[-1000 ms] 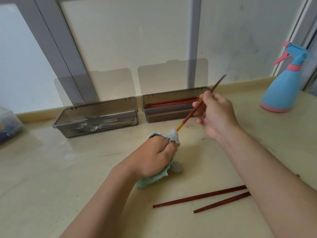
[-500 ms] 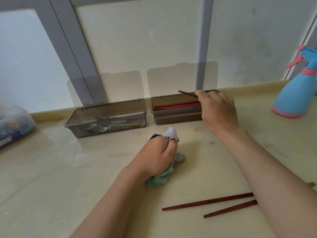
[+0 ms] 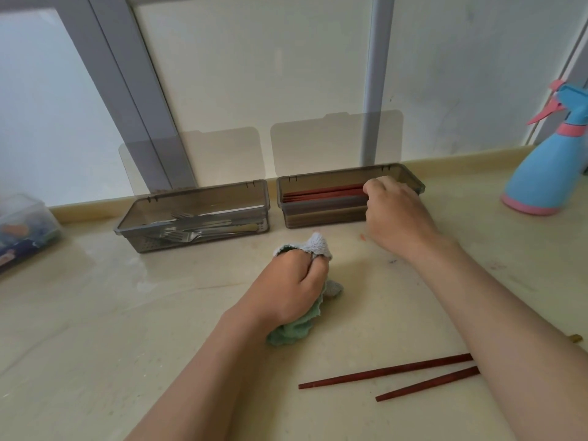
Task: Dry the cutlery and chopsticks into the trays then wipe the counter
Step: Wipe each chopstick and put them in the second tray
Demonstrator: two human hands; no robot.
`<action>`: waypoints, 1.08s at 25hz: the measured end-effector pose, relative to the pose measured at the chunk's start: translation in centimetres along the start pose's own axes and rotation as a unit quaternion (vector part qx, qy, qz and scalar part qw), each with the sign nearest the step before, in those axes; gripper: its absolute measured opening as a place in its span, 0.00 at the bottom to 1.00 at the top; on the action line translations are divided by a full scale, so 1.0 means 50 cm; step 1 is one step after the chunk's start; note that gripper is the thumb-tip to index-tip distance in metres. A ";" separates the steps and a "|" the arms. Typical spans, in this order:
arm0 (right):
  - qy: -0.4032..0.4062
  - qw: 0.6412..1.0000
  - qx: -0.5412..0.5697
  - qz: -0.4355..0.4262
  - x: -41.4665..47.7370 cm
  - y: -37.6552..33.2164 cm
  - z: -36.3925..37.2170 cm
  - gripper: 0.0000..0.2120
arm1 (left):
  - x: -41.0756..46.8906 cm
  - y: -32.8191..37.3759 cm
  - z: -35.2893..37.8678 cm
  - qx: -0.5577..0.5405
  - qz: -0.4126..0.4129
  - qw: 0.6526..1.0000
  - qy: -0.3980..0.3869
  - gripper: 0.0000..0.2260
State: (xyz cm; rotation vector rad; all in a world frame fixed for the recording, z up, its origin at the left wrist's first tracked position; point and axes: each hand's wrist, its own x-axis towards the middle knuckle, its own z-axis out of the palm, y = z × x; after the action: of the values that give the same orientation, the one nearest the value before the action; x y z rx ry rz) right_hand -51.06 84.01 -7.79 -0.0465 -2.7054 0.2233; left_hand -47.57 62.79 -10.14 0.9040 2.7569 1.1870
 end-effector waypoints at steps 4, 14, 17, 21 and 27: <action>-0.169 0.976 0.122 -0.067 -0.030 0.000 -0.064 0.07 | 0.000 0.022 -0.019 -0.138 -0.063 0.988 0.040 0.24; -0.524 0.812 0.163 -0.201 -0.129 -0.112 -0.106 0.07 | 0.005 0.018 -0.024 -0.269 -0.122 0.938 0.179 0.16; -0.534 0.810 0.123 -0.207 -0.146 -0.122 -0.098 0.07 | 0.002 0.016 -0.019 -0.271 -0.120 0.938 0.182 0.19; -0.520 0.819 0.119 -0.214 -0.153 -0.129 -0.100 0.01 | 0.002 0.013 -0.023 -0.267 -0.117 0.936 0.196 0.21; -0.476 0.837 0.075 -0.259 -0.177 -0.146 -0.094 0.04 | -0.001 0.016 -0.029 -0.261 -0.120 0.934 0.214 0.19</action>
State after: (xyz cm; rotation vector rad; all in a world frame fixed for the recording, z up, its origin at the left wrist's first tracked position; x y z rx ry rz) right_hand -41.06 76.91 -5.98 1.1125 -3.4849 0.3583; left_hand -47.45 62.26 -8.59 0.2698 2.4836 2.1099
